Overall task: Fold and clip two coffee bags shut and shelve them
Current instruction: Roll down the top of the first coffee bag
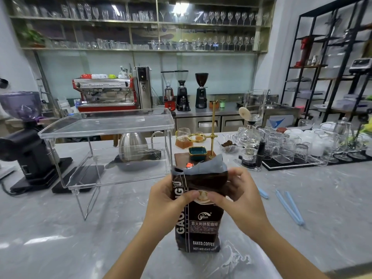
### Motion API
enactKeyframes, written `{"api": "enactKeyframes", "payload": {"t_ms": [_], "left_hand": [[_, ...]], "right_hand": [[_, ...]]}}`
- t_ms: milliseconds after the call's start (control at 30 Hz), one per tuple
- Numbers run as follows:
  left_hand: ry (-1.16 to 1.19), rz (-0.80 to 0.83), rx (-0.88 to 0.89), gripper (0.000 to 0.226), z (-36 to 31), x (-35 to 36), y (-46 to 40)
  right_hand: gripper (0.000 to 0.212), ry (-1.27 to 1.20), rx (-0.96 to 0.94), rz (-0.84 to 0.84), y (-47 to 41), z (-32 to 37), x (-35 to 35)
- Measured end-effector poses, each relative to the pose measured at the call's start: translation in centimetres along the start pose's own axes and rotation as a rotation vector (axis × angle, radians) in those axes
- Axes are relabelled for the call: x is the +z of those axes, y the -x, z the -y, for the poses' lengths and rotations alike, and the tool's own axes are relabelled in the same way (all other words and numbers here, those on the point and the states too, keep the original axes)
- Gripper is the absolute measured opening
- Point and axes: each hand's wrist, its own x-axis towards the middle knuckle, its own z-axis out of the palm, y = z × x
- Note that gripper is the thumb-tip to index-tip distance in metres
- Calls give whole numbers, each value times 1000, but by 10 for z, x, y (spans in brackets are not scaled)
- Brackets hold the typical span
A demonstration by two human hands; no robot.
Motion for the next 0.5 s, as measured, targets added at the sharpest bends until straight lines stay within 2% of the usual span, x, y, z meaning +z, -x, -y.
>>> {"api": "enactKeyframes", "payload": {"t_ms": [100,267,367,500], "left_hand": [[2,-25,-1,28,1,4,3],[12,-51,-14,26,3,7,5],[43,-44,-34,25,3,8,7],[43,-47,-11,28,3,8,8]], "right_hand": [[56,2,-22,-129,15,-5,11],[36,24,-52,-209,24,-4,22],[23,104,-91,-217,27,-1,22],[23,245,-229,-157,25,8,19]]}}
